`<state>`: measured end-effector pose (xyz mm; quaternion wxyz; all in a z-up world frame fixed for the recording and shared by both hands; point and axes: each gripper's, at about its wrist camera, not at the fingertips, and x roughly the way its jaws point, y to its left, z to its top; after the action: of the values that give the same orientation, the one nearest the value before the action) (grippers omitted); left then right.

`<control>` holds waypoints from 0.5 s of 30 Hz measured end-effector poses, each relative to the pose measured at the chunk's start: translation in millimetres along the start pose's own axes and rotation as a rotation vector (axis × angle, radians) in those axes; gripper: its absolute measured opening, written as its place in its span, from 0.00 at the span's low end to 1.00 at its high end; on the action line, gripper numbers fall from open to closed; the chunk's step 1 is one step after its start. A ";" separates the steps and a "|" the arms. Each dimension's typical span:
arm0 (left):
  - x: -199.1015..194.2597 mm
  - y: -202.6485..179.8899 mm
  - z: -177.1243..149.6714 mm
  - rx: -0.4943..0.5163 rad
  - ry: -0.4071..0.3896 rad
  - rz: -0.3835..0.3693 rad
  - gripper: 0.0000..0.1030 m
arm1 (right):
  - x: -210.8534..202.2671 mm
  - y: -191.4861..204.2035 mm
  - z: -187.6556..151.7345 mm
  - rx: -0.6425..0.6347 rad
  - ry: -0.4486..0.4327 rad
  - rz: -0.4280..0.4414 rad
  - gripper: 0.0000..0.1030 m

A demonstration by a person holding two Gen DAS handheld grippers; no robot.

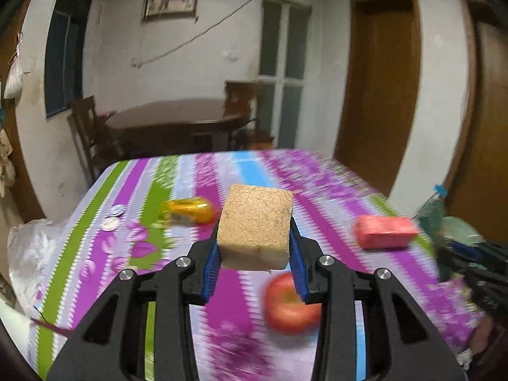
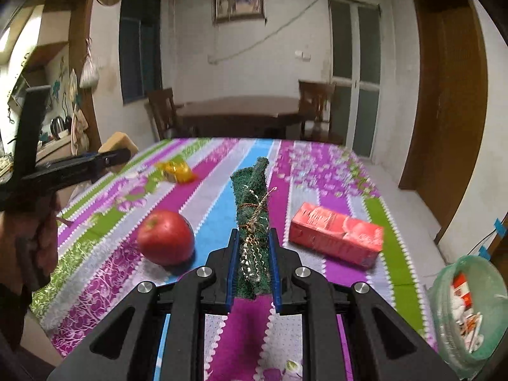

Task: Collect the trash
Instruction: 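Carry the sponge and green scrubber to the green bin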

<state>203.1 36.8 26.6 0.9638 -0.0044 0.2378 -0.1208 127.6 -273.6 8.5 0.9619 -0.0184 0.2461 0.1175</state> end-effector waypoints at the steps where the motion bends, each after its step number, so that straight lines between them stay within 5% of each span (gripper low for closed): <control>1: -4.8 -11.3 -1.2 0.006 -0.010 -0.012 0.35 | -5.3 -1.0 1.2 -0.004 -0.012 -0.006 0.18; 15: -16.7 -169.8 -0.1 0.124 -0.059 -0.239 0.35 | -125.4 -73.1 -2.8 0.047 -0.117 -0.139 0.18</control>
<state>149.6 -124.1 45.4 0.9475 0.0234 0.1991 -0.2493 36.7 -372.1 64.3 0.9806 -0.0059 0.1905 0.0454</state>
